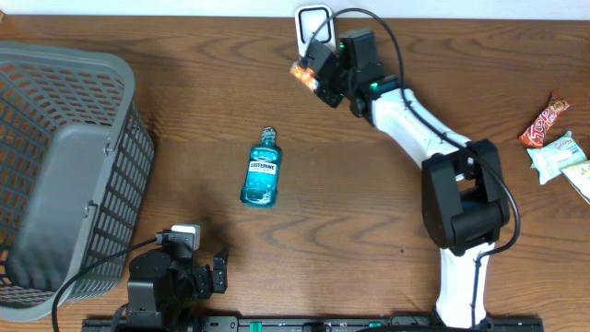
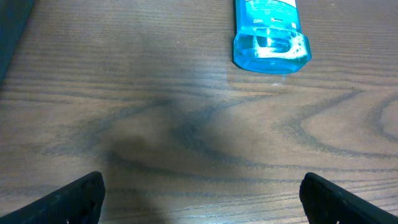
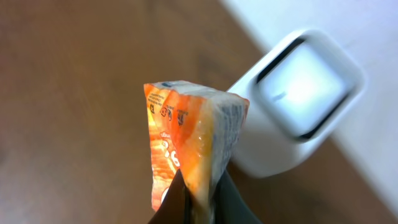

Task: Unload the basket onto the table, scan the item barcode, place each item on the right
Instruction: 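Carry the orange box up to the white scanner face, then move the orange box right and release it at the right edge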

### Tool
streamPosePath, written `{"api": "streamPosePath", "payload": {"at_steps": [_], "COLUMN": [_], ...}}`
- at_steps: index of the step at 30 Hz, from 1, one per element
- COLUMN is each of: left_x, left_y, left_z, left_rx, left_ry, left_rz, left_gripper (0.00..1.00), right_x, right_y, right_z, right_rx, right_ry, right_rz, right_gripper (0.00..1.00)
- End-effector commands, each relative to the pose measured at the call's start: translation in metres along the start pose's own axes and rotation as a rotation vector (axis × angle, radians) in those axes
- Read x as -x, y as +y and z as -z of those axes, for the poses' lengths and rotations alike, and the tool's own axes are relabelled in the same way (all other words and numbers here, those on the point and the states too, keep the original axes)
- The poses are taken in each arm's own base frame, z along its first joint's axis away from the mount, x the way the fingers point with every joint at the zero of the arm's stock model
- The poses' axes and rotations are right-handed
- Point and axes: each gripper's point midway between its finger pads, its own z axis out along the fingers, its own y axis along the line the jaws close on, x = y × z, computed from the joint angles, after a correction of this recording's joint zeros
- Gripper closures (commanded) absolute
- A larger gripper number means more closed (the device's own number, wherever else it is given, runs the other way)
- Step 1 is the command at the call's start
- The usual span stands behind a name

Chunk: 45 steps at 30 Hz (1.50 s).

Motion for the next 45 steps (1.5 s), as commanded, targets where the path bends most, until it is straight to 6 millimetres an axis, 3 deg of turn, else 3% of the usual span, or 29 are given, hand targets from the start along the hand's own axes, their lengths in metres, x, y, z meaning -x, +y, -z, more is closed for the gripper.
{"api": "streamPosePath", "payload": {"at_steps": [1,7,16,20,29,33,35,40,42,45], "left_x": [-0.002,-0.002,-0.002,-0.002,-0.002,-0.002,-0.002,-0.002,-0.002,-0.002], "left_y": [-0.001,-0.001,-0.001,-0.001,-0.001,-0.001,-0.001,-0.001,-0.001,-0.001], "left_z": [-0.001,-0.001,-0.001,-0.001,-0.001,-0.001,-0.001,-0.001,-0.001,-0.001], "left_rx": [-0.004,-0.004,-0.004,-0.004,-0.004,-0.004,-0.004,-0.004,-0.004,-0.004], "left_ry": [0.007,0.007,0.007,0.007,0.007,0.007,0.007,0.007,0.007,0.007], "left_rz": [0.003,0.003,0.003,0.003,0.003,0.003,0.003,0.003,0.003,0.003], "left_gripper": [0.0,0.0,0.0,0.0,0.0,0.0,0.0,0.0,0.01,0.0], "right_x": [0.024,0.045,0.035,0.034,0.028,0.022,0.017,-0.007,-0.026,-0.058], "right_y": [-0.047,-0.085,-0.1,-0.092,-0.1,-0.11,-0.122,-0.169,-0.184,-0.2], "right_z": [0.015,0.019,-0.035,-0.055,-0.054,-0.038,-0.021,0.054,0.085,0.117], "right_rx": [-0.236,-0.386,-0.452,-0.409,-0.478,-0.526,-0.585,-0.85,-0.927,-0.98], "right_ry": [-0.01,-0.13,-0.039,0.001,0.063,0.134,0.193,0.409,0.513,0.605], "right_rz": [0.064,0.096,0.188,0.198,0.171,0.127,0.096,-0.008,-0.049,-0.144], "right_gripper": [0.99,0.99,0.99,0.99,0.99,0.99,0.99,0.99,0.99,0.99]}}
